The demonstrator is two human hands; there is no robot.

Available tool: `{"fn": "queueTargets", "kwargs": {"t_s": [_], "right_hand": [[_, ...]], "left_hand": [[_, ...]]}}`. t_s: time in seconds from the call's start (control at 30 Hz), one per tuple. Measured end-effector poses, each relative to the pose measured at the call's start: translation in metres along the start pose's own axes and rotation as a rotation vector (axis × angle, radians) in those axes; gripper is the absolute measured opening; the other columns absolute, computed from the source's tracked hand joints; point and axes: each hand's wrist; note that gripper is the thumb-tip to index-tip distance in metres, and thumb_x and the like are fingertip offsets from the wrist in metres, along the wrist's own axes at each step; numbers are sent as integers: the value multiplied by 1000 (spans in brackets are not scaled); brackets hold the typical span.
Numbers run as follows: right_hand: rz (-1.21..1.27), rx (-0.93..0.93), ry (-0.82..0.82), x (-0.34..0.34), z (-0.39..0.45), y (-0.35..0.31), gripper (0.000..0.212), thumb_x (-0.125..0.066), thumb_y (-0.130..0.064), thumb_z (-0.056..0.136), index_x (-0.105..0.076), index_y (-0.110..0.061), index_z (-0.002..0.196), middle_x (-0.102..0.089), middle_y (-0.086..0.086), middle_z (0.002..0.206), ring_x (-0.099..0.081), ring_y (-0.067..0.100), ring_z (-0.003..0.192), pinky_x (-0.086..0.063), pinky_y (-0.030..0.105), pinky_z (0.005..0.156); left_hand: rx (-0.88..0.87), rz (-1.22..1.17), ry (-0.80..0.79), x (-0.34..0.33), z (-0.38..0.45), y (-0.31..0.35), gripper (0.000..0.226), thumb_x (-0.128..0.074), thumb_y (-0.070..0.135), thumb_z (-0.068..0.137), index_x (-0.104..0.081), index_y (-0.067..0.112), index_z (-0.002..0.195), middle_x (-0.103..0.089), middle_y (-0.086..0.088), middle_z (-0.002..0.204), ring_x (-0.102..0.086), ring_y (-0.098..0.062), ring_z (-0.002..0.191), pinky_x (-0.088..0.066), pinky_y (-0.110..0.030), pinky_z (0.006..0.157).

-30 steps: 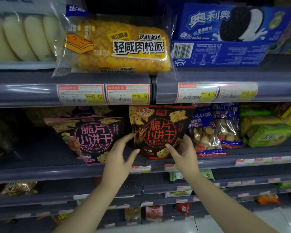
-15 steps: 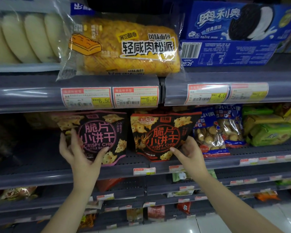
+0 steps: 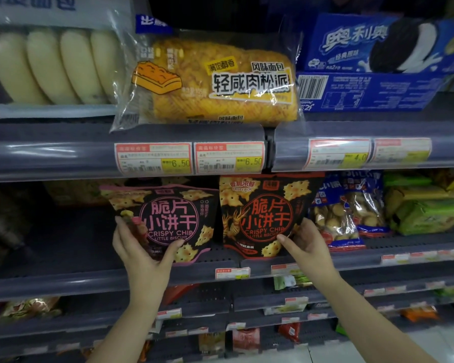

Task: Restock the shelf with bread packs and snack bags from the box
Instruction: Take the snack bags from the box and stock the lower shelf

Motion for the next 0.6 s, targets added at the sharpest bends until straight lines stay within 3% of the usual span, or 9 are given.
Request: {"fn": "queueTargets", "kwargs": {"t_s": [0.1,0.23,0.3,0.4,0.5,0.6], "right_hand": [[-9,8,20,4,-4,-5,60,-76,-26,76,-47,-22,128,-63,-7,121,-59,3,113,-50,29,97],[-21,49,94,5,-4,-14,79,-79,-46,66,-43,-23,134,-57,-10,129,-52,3,122,-45,25,100],[-39,18,73,0,-1,-14,72,-78,-33,72,-42,-21,133,-57,-8,129,-53,7,121,-46,31,102],[-52,-4,73,-5,-3,-12,63,-74,-14,79,-41,-22,132,-59,-9,121,-56,5,114,-48,32,98],[-56,-26,89,-5,-5,-12,62,-73,-11,79,-42,-19,132,-59,-12,115,-56,3,109,-47,28,95],[-69,-61,108,-6,-3,-6,66,-74,-18,79,-41,-14,137,-59,-2,123,-55,14,116,-45,38,102]], "left_hand": [[36,-67,-39,7,2,2,122,-78,34,62,6,23,151,-7,-10,153,-15,-12,140,-18,-37,113],[16,-61,-51,21,12,-3,119,-79,32,63,2,36,149,-11,-4,152,-22,-16,140,-23,-43,113],[24,-75,-108,23,16,-2,116,-79,34,63,3,49,144,-15,-1,153,-24,-20,142,-26,-49,114],[29,-130,-155,24,16,5,111,-79,23,67,1,59,134,-25,6,147,-34,-12,134,-31,-37,111],[42,-146,-173,26,13,6,110,-79,10,71,-1,47,140,-28,8,137,-37,-6,125,-33,-29,106],[73,-138,-199,27,12,-1,110,-77,10,73,-1,35,147,-34,5,137,-41,-12,126,-35,-36,108]]}}
Point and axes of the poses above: each hand's wrist, its own z-axis towards the middle knuckle, its own x-axis out of the back of the hand, y = z × x
